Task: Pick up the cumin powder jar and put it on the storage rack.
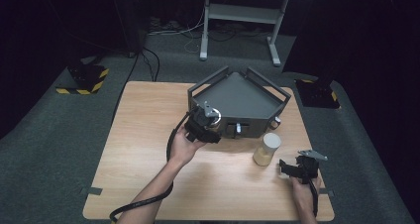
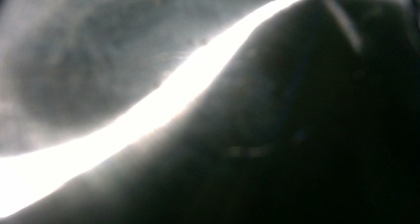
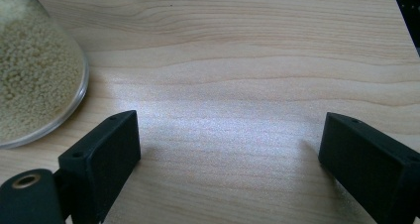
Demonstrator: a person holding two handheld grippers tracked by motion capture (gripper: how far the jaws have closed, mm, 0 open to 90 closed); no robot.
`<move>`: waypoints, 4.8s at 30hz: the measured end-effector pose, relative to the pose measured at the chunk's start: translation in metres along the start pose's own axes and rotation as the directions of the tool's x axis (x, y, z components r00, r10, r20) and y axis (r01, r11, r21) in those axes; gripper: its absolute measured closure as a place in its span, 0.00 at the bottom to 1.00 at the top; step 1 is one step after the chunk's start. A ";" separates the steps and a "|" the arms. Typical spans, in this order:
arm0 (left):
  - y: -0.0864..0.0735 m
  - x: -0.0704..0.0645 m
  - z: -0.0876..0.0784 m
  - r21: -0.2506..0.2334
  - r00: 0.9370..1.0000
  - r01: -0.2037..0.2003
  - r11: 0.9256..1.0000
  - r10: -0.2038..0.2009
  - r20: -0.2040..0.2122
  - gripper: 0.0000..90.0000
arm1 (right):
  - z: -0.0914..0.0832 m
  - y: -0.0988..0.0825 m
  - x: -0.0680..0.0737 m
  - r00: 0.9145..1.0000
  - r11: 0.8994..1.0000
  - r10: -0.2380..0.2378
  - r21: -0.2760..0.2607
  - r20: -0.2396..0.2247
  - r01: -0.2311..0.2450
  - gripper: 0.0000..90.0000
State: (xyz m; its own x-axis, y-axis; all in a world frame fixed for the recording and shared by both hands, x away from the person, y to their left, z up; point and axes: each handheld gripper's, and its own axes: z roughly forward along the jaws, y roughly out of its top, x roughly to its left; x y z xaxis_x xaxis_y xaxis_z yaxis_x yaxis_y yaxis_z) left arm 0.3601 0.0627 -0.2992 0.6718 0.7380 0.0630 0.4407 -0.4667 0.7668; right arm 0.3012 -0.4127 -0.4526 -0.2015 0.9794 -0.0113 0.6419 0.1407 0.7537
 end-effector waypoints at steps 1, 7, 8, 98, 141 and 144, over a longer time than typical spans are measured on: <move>0.003 0.002 0.000 0.004 1.000 -0.005 1.000 0.005 0.004 0.34 | 0.000 0.000 0.000 1.000 1.000 -0.001 0.000 0.000 0.001 0.09; 0.014 0.004 0.006 0.020 1.000 -0.026 0.999 0.026 0.002 0.34 | 0.000 0.000 0.000 1.000 1.000 -0.001 0.000 -0.001 0.001 0.09; 0.015 0.005 0.006 0.024 1.000 -0.027 0.999 0.027 0.003 0.34 | 0.000 0.000 0.000 1.000 1.000 -0.001 0.000 -0.001 0.001 0.09; 0.066 0.054 0.101 0.065 0.989 0.148 0.987 -0.146 -0.036 0.17 | 0.000 -0.001 -0.001 1.000 1.000 -0.007 -0.003 -0.011 0.007 0.10; -0.041 0.027 0.016 -0.045 0.984 0.178 0.983 -0.179 -0.024 0.08 | 0.000 0.000 0.001 1.000 1.000 -0.009 0.000 -0.002 0.009 0.11; -0.051 0.026 0.016 -0.039 0.982 0.187 0.982 -0.188 -0.023 0.08 | 0.000 0.000 0.001 1.000 1.000 -0.010 0.000 0.000 0.010 0.11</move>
State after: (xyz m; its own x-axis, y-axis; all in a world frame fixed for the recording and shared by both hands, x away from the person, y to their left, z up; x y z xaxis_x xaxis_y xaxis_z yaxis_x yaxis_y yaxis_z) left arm 0.3642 0.0978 -0.3464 0.5630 0.8237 -0.0673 0.5353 -0.3014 0.7891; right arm 0.3011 -0.4118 -0.4526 -0.2081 0.9779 -0.0184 0.6399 0.1503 0.7536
